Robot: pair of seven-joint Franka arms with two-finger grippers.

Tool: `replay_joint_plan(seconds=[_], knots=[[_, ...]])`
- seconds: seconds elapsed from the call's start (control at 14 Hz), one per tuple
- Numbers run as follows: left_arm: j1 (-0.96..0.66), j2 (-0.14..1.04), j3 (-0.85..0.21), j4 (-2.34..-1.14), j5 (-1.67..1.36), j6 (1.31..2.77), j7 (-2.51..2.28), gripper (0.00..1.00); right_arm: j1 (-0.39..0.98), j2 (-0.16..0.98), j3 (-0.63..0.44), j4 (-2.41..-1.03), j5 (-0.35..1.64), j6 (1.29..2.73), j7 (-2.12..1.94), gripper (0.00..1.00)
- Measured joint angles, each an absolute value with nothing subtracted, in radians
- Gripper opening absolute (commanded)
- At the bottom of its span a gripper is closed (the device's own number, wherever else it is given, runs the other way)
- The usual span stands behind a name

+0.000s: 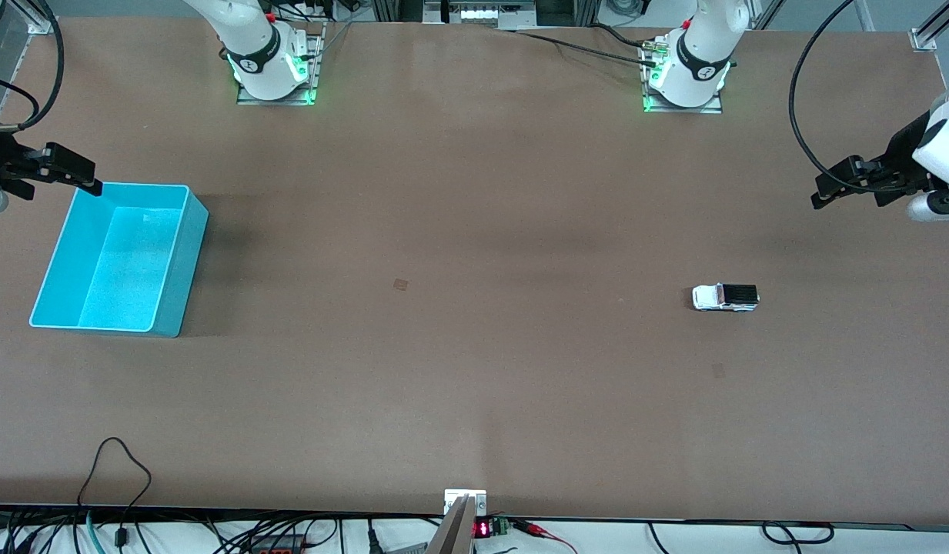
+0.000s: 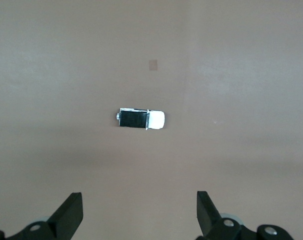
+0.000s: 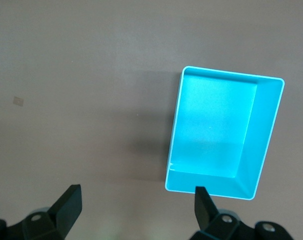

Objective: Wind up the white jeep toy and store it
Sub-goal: 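Reach the left gripper down to the white toy jeep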

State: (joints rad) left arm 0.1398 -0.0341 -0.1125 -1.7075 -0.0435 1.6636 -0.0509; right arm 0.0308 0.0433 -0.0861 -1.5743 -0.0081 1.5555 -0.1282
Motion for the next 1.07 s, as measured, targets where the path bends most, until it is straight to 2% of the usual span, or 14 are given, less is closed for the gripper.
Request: replay_joint_plan(seconds=[0.36, 0.64, 0.86, 1.07], knots=[[0.140, -0.036, -0.113, -1.724, -0.043, 1.662, -0.051, 1.00, 0.031, 0.043, -0.087, -1.574, -0.008, 1.555, -0.128, 1.00], [0.138, -0.025, -0.124, -1.834, -0.041, 1.713, -0.049, 1.00, 0.031, 0.043, -0.087, -1.574, -0.008, 1.555, -0.128, 1.00], [0.128, 0.038, -0.132, -1.898, -0.041, 1.754, -0.042, 1.00, 0.031, 0.043, -0.087, -1.575, -0.008, 1.555, -0.128, 1.00], [0.131, 0.160, -0.132, -1.913, -0.041, 1.840, 0.060, 1.00, 0.031, 0.047, -0.086, -1.579, -0.008, 1.555, -0.128, 1.00]])
